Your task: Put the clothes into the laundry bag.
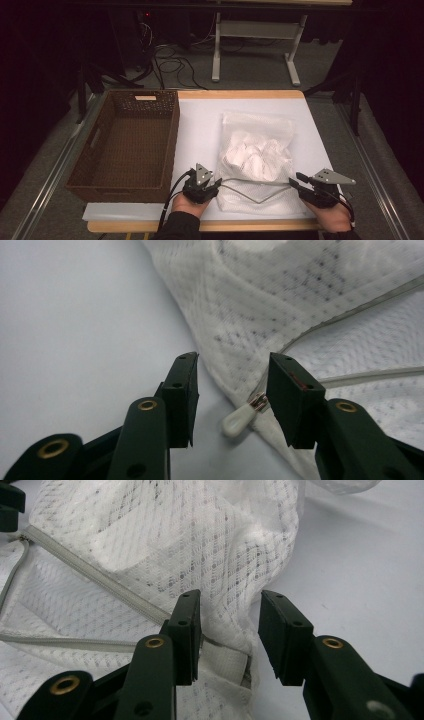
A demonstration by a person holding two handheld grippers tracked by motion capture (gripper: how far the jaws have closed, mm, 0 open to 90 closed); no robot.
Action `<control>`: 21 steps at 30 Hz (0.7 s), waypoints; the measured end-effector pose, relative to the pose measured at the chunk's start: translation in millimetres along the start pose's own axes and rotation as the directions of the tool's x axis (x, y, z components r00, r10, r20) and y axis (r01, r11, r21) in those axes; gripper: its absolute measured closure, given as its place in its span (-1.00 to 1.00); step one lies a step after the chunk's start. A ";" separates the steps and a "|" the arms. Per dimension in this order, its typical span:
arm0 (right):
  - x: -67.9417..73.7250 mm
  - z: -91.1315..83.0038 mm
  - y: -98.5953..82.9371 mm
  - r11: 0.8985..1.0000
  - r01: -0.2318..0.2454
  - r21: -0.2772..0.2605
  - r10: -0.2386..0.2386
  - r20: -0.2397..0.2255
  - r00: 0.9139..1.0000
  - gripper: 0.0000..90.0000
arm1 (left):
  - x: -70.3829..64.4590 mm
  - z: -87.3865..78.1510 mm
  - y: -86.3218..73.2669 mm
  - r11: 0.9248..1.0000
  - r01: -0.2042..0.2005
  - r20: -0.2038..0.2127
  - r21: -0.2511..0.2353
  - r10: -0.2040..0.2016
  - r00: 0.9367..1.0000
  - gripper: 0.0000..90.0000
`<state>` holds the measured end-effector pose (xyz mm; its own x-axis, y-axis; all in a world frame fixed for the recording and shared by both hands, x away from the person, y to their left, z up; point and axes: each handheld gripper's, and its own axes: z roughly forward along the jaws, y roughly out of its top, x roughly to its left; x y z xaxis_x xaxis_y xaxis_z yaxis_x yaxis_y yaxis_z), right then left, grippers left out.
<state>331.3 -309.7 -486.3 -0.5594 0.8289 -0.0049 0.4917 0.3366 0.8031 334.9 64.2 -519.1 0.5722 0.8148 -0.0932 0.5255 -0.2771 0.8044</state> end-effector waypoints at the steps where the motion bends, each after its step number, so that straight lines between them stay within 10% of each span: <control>1: -0.1 0.0 0.0 1.000 -0.001 -0.001 0.001 0.000 1.000 0.38 | 1.6 0.9 -1.1 1.000 0.011 0.007 0.011 -0.011 1.000 0.25; 21: 2.4 2.6 2.0 1.000 0.012 -0.009 -0.012 -0.001 1.000 0.35 | -8.3 -7.0 -3.4 0.997 0.039 0.116 0.060 -0.046 0.992 0.89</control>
<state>332.7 -305.9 -486.2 -0.5661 0.8242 -0.0139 0.4786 0.3424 0.8086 323.9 62.0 -516.9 0.6165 0.7621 -0.1978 0.5847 -0.2749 0.7633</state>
